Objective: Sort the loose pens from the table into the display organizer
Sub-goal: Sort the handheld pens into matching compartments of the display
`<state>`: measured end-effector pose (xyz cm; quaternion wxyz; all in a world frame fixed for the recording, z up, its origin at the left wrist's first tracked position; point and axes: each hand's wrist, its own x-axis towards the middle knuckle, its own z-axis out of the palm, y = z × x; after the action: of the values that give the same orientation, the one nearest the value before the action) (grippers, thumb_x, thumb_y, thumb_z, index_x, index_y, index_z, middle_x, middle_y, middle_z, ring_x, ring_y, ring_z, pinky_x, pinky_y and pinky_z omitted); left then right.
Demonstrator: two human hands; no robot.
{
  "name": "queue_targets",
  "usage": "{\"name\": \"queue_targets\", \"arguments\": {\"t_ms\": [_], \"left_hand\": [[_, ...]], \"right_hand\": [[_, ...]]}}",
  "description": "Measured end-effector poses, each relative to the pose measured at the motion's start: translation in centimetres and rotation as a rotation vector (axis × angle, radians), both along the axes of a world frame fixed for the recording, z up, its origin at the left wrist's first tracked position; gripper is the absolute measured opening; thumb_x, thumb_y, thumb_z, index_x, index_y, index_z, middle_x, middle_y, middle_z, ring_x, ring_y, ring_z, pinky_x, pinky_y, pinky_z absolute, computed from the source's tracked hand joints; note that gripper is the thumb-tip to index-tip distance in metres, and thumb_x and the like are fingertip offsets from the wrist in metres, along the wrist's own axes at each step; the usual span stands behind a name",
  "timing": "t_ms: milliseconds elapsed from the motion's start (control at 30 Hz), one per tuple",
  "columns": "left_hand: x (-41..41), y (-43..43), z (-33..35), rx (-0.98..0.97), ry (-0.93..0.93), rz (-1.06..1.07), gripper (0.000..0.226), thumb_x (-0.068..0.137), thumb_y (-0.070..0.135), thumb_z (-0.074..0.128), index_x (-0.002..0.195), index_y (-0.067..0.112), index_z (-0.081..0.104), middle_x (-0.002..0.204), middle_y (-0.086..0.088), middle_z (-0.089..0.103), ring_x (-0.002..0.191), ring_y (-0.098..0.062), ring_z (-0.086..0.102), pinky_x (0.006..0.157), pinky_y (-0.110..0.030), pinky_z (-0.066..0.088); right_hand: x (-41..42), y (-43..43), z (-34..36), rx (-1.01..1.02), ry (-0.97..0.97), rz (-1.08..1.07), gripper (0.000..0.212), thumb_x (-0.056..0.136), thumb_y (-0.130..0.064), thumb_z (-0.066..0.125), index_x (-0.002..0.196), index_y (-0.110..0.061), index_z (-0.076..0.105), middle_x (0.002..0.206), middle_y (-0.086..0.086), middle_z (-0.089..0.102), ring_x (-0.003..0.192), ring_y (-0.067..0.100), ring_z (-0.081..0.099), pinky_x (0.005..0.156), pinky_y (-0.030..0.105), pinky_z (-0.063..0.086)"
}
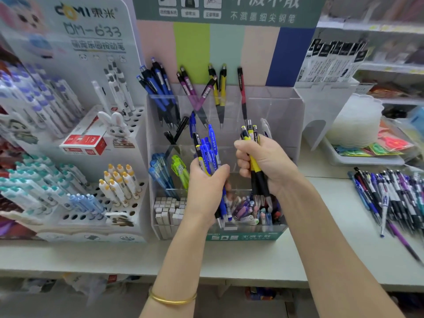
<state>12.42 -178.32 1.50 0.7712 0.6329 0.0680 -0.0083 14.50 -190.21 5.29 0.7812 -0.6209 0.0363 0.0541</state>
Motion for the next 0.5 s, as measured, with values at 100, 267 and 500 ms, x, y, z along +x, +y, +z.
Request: {"name": "queue_targets", "arguments": {"t_ms": [100, 267, 500], "left_hand": [[1.0, 0.3, 0.4, 0.176, -0.063, 0.037, 0.024, 0.087, 0.006, 0.060, 0.089, 0.023, 0.043, 0.074, -0.003, 0.051, 0.062, -0.020, 0.049, 0.055, -0.030, 0.043], [1.9, 0.5, 1.4, 0.341, -0.125, 0.006, 0.025, 0.088, 0.010, 0.059, 0.099, 0.025, 0.042, 0.080, 0.004, 0.055, 0.071, -0.016, 0.054, 0.061, -0.031, 0.043], [2.3, 0.7, 2.0, 0.457, -0.165, -0.036, 0.028, 0.089, 0.008, 0.055, 0.109, 0.019, 0.039, 0.075, 0.003, 0.053, 0.065, -0.017, 0.052, 0.053, -0.032, 0.035]], "right_hand": [[0.0, 0.5, 1.3, -0.074, -0.093, -0.024, 0.023, 0.092, -0.001, 0.054, 0.080, -0.012, 0.038, 0.055, 0.000, 0.042, 0.038, 0.012, 0.041, 0.036, 0.021, 0.034], [0.2, 2.0, 3.7, -0.365, -0.263, -0.048, 0.015, 0.085, -0.010, 0.070, 0.086, -0.003, 0.056, 0.051, -0.001, 0.043, 0.034, 0.011, 0.033, 0.033, 0.020, 0.027], [1.9, 4.0, 5.1, -1.077, -0.388, -0.069, 0.039, 0.075, -0.034, 0.078, 0.095, -0.007, 0.058, 0.085, 0.005, 0.063, 0.077, 0.018, 0.059, 0.071, 0.032, 0.049]]}}
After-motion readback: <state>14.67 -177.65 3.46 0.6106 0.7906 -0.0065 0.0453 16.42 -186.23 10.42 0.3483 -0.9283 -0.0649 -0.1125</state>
